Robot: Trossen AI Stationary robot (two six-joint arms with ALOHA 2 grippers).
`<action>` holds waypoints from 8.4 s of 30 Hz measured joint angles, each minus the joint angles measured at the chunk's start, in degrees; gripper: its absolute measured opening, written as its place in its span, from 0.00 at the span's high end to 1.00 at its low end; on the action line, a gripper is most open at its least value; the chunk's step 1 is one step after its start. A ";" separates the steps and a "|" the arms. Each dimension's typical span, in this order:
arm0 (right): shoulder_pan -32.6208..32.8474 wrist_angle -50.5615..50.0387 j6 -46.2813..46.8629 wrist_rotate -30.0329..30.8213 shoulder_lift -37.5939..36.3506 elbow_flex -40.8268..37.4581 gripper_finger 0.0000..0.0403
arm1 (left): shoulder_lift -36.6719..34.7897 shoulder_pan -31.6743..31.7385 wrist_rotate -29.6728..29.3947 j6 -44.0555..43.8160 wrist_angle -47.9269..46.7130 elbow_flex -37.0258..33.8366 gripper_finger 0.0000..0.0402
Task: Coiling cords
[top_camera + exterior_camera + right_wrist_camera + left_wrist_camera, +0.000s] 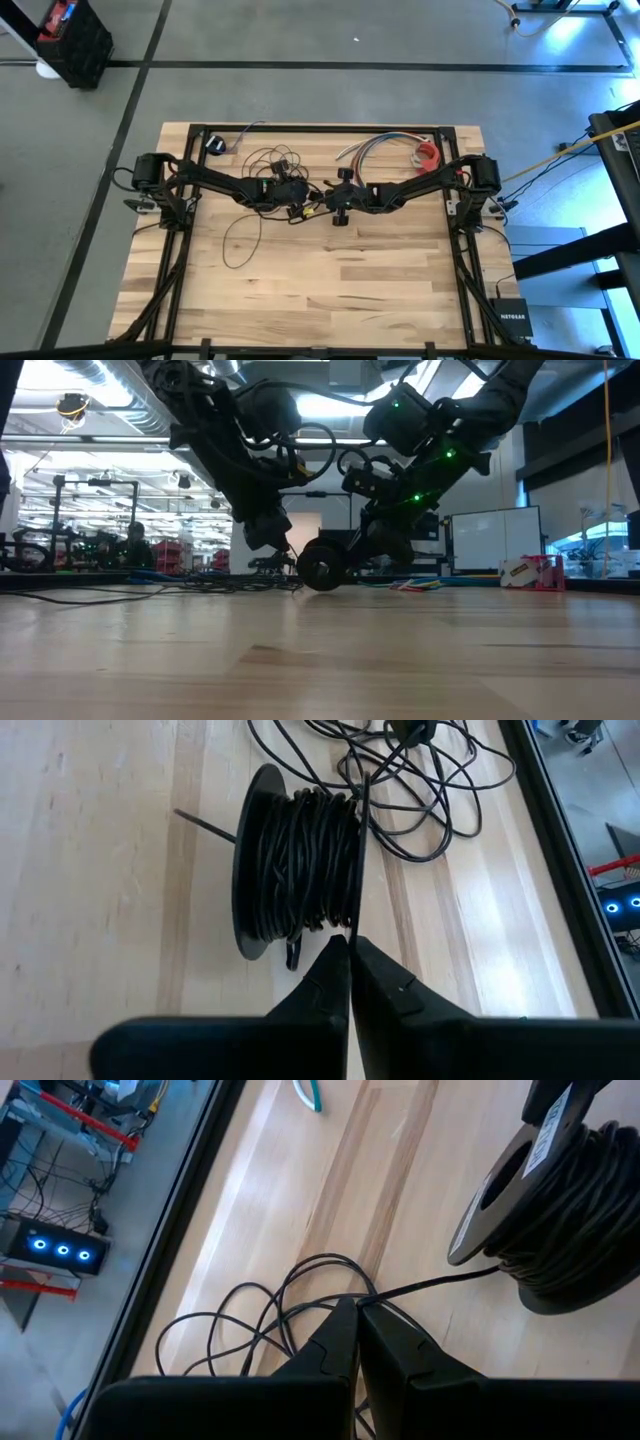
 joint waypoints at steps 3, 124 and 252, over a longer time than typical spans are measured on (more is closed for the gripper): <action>0.00 0.00 0.00 0.00 0.00 0.00 0.99 | 0.00 0.00 0.02 -0.01 0.00 0.00 0.99; 0.02 0.04 -0.33 0.04 -0.02 0.04 0.99 | -0.02 -0.09 0.11 -0.01 -0.02 0.00 0.99; -2.99 8.59 -19.80 21.24 -13.33 4.72 0.99 | -17.46 2.32 13.35 3.09 3.32 -1.95 0.64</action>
